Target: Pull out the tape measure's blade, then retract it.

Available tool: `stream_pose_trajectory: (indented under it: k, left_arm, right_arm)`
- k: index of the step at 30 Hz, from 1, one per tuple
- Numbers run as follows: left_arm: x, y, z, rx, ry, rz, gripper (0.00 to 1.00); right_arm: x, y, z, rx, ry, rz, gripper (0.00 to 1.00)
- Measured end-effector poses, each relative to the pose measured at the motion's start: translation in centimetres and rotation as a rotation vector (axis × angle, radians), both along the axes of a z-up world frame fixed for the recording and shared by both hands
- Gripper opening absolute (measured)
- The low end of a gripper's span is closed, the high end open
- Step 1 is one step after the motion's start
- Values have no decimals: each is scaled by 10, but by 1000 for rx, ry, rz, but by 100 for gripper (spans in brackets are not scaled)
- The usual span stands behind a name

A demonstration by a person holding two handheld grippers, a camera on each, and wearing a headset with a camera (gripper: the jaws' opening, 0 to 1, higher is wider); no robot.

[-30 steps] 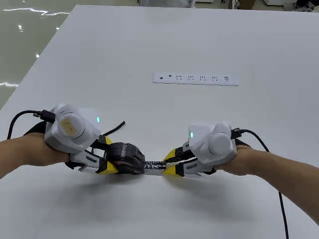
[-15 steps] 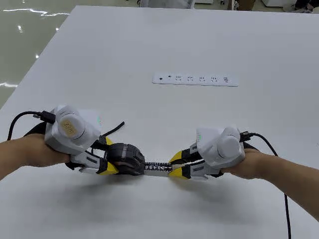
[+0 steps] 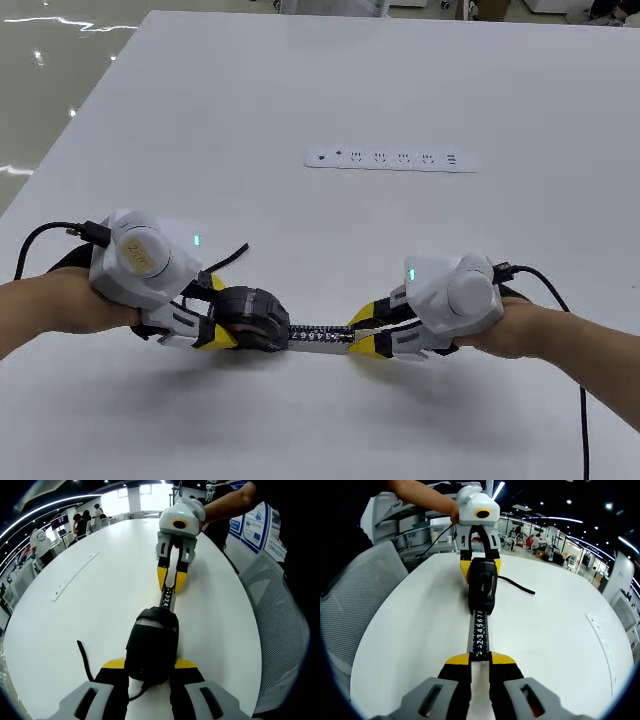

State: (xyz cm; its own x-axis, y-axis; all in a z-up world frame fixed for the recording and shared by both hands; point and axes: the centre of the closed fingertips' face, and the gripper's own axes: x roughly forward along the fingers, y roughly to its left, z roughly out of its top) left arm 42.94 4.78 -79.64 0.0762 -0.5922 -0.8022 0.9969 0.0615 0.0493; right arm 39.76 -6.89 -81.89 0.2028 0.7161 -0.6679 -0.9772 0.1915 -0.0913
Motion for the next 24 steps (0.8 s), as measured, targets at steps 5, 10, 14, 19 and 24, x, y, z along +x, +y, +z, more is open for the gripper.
stream_pose_trajectory:
  k: [5,10,14,19,24]
  left_arm:
    - [0,0,0,1,-1,3,28]
    - [1,-1,0,-4,4,2,28]
    - [1,-1,-1,-6,4,5,28]
    - [0,-1,0,-7,6,5,28]
    - [0,-2,0,-10,9,2,28]
  right_arm:
    - [-1,-7,1,-2,1,-5,10]
    - [-3,-12,0,-6,4,-9,10]
    - [-2,-16,0,-6,4,-11,10]
    - [-3,-19,0,-6,6,-16,10]
    - [-4,-22,-1,-6,9,-18,10]
